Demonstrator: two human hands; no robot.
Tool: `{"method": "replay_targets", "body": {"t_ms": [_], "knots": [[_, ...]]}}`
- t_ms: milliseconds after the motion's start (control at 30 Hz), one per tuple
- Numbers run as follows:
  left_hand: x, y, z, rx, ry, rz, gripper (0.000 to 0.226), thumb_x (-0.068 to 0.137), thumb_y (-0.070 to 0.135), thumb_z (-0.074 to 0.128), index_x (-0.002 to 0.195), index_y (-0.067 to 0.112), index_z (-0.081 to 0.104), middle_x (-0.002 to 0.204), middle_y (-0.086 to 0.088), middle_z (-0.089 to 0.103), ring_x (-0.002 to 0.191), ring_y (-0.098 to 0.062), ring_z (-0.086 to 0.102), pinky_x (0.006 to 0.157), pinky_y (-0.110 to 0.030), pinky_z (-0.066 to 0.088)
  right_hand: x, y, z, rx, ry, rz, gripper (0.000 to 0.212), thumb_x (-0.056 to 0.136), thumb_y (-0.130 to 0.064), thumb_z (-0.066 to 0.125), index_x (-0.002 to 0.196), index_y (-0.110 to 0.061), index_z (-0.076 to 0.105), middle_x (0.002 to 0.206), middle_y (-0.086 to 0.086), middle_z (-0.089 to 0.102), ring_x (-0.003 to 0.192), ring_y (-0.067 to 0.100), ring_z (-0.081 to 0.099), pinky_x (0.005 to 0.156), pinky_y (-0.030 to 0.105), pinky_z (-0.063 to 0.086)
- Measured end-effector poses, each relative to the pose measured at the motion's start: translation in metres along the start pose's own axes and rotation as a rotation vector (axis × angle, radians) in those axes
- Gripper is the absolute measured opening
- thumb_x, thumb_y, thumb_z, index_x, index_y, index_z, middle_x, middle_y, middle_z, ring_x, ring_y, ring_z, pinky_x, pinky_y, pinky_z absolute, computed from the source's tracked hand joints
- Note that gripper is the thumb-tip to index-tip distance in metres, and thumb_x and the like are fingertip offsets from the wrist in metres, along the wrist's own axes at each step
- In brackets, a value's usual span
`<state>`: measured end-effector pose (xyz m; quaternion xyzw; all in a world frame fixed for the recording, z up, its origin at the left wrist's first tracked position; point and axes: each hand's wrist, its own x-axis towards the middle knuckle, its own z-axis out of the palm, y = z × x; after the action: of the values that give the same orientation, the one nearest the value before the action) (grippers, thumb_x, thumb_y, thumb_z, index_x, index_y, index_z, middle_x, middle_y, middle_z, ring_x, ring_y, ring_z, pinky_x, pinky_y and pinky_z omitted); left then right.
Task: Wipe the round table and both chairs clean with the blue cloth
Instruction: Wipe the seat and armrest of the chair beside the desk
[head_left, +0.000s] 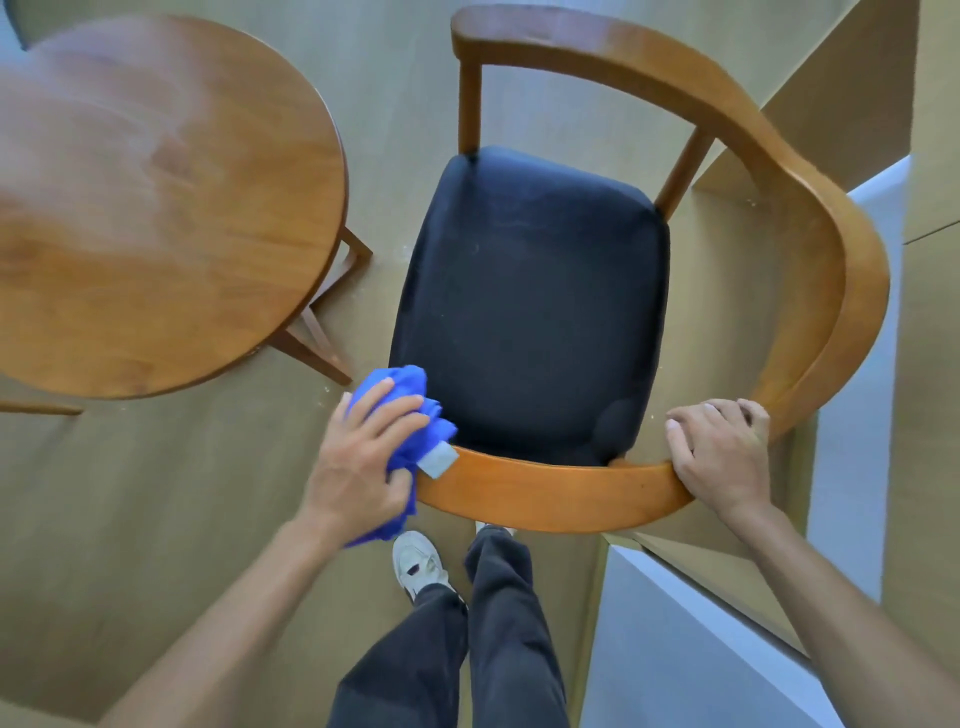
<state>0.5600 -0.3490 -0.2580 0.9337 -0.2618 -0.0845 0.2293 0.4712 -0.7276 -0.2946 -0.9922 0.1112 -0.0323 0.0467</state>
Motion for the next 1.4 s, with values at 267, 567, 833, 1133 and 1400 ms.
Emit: {"method": "replay_targets", "body": {"t_ms": [267,567,833,1133,1400], "knots": [[0.006,0.003,-0.003,-0.002,0.103,-0.112,0.036,0.073,0.033,0.053,0.097,0.013,0.070,0.116,0.002,0.065,0.127,-0.026,0.048,0.100,-0.051,0.039,-0.021,-0.095,0.010,0.189,-0.053,0.050,0.034,0.091,-0.039,0.042,0.084,-0.020,0.069,0.090,-0.005,0.068,0.093,0.018,0.061,0.091,0.034,0.038],[0.012,0.120,0.071,0.036,0.118,0.071,0.014,0.086,0.029,0.057,0.087,0.018,0.066,0.105,0.003,0.065,0.112,-0.026,0.058,0.092,-0.050,0.044,-0.022,-0.091,0.014,0.044,-0.091,0.086,0.034,0.090,-0.026,0.036,0.068,-0.018,0.061,0.070,-0.004,0.063,0.073,0.021,0.059,0.073,0.033,0.037],[0.024,-0.037,-0.013,-0.098,0.175,-0.216,0.016,0.077,0.022,0.054,0.084,0.015,0.066,0.092,0.006,0.066,0.099,-0.022,0.059,0.080,-0.037,0.046,-0.021,-0.095,0.010,0.129,-0.130,0.116,0.042,0.090,-0.033,0.031,0.074,-0.019,0.067,0.076,-0.004,0.067,0.076,0.016,0.059,0.075,0.033,0.044],[0.018,0.029,0.017,0.023,0.226,-0.185,0.009,0.076,0.019,0.052,0.076,0.018,0.061,0.081,0.008,0.061,0.092,-0.019,0.059,0.078,-0.037,0.037,-0.021,-0.096,0.011,0.117,-0.115,0.103,0.040,0.090,-0.033,0.034,0.074,-0.019,0.068,0.075,-0.003,0.067,0.073,0.017,0.059,0.070,0.033,0.048],[0.018,0.107,0.062,-0.051,0.058,0.082,0.007,0.076,0.021,0.060,0.081,0.018,0.063,0.094,0.006,0.063,0.099,-0.022,0.058,0.081,-0.042,0.045,-0.021,-0.093,0.013,0.098,-0.046,0.109,0.039,0.089,-0.025,0.033,0.069,-0.017,0.066,0.069,-0.003,0.065,0.068,0.022,0.060,0.063,0.032,0.042]]}}
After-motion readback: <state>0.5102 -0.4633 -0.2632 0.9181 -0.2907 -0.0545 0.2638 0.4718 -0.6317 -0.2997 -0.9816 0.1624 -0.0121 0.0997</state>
